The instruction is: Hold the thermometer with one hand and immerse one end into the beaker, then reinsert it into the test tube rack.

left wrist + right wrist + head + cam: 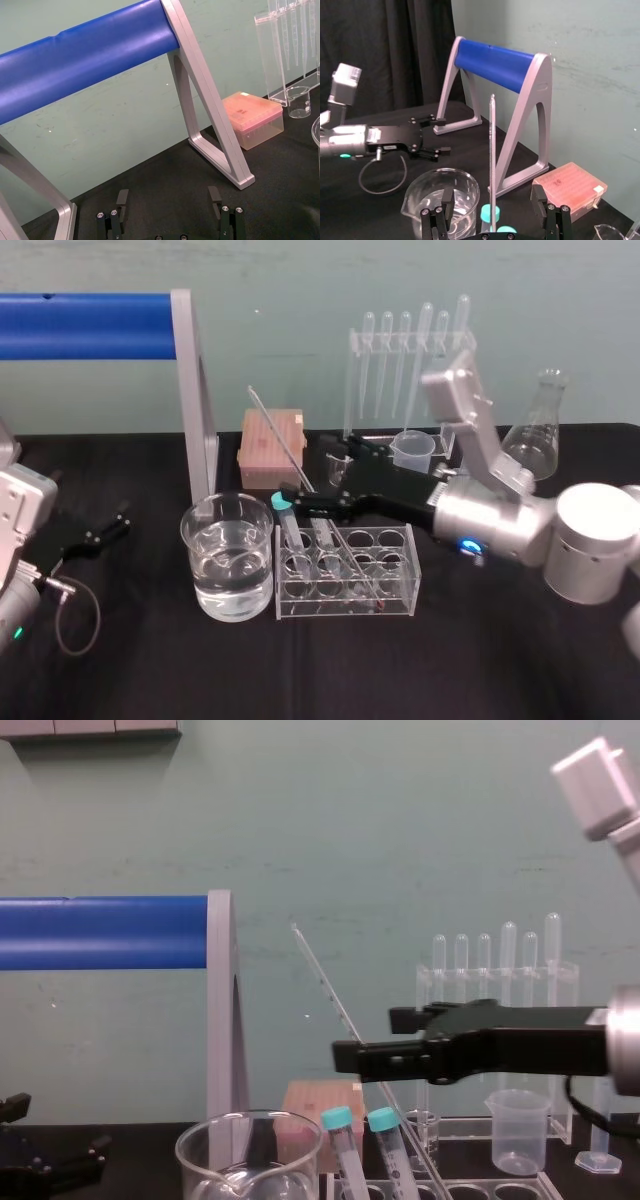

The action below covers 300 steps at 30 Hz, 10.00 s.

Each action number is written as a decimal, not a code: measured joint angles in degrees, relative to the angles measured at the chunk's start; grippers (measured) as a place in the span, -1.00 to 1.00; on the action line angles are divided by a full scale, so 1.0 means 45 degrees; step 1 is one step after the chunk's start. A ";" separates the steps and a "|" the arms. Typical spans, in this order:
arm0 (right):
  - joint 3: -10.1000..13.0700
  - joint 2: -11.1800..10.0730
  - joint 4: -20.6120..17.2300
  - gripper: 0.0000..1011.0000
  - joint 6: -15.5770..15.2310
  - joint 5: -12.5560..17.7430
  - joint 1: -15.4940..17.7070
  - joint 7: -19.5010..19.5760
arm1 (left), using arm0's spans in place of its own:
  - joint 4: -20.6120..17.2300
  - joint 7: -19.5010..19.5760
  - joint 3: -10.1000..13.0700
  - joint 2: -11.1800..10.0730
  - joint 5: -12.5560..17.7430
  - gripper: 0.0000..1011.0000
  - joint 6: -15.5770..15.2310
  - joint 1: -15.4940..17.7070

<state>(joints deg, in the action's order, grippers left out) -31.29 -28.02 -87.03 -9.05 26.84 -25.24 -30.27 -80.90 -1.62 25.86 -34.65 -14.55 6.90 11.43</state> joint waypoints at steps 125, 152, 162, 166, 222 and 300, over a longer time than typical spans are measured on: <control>-0.0597 0.3771 0.4451 -0.89 0.4913 0.2134 -0.1853 -0.3186 | 0.0000 -0.0001 0.0000 0.0000 0.0002 0.99 0.0000 0.0000; -0.0647 0.4079 0.5368 -0.89 0.5234 0.1565 -0.1585 -0.3320 | -0.0001 0.0000 0.0000 0.0000 0.0000 0.99 0.0000 0.0000; -0.0595 0.4045 0.5340 -0.89 0.5237 0.1424 -0.1546 -0.3286 | 0.0000 0.0000 0.0000 0.0000 0.0001 0.99 0.0000 -0.0001; -0.0589 0.4055 0.5359 -0.89 0.5242 0.1373 -0.1563 -0.3282 | 0.0000 0.0000 0.0000 0.0000 0.0001 0.99 0.0000 0.0000; -0.0570 0.4111 0.5502 -0.89 0.5243 0.1296 -0.1600 -0.3383 | 0.0000 0.0000 0.0000 0.0000 0.0001 0.99 0.0000 0.0000; -0.0553 0.4129 0.5642 -0.89 0.5269 0.1228 -0.1664 -0.3396 | 0.0000 0.0000 0.0000 0.0000 0.0001 0.99 0.0000 0.0000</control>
<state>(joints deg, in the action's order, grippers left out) -33.78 -9.44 -61.64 14.67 32.37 -32.73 -45.55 -80.90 -1.62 25.86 -34.64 -14.55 6.91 11.43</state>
